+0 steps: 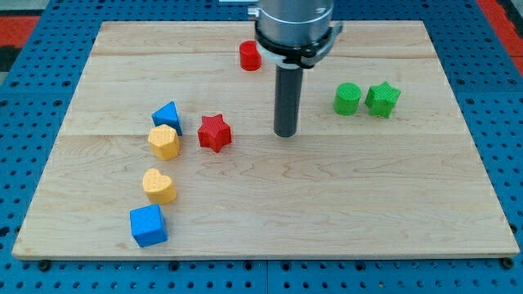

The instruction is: Move the blue triangle to the left center of the board

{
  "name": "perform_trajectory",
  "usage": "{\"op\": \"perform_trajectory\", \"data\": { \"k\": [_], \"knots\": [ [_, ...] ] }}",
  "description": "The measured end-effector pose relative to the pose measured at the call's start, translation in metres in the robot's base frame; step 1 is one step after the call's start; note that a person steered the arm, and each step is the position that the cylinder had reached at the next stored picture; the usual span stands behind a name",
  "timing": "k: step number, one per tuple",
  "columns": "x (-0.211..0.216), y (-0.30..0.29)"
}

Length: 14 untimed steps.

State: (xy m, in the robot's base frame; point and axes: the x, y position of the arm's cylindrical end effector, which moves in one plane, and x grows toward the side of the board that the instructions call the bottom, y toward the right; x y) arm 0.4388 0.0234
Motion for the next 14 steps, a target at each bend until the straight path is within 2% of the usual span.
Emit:
{"op": "perform_trajectory", "data": {
  "k": [1, 2, 3, 4, 5, 6, 9, 11, 14],
  "knots": [
    [0.027, 0.000],
    [0.079, 0.000],
    [0.110, 0.018],
    [0.168, 0.005],
    [0.180, -0.003],
    [0.174, -0.012],
    [0.012, -0.013],
    [-0.017, -0.068],
    [-0.020, -0.116]
  ]
}}
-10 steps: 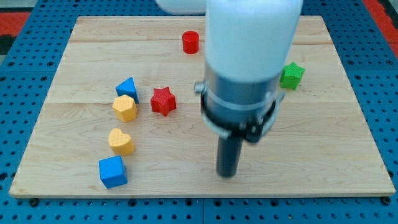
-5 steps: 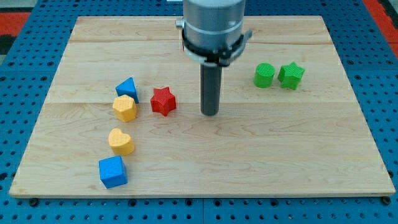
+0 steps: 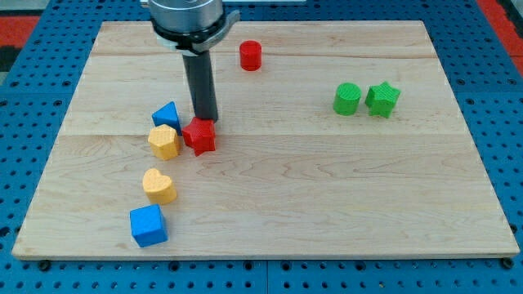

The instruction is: Move the blue triangle to the left center of the board

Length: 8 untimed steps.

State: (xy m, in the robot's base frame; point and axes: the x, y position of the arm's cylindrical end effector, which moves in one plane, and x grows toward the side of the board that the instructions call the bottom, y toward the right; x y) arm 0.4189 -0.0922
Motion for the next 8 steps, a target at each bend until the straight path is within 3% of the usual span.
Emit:
{"op": "perform_trajectory", "data": {
  "k": [3, 4, 5, 6, 7, 8],
  "knots": [
    [-0.004, -0.108],
    [-0.041, -0.108],
    [-0.044, -0.108],
    [-0.005, -0.122],
    [-0.006, -0.132],
    [-0.041, -0.130]
  ]
}}
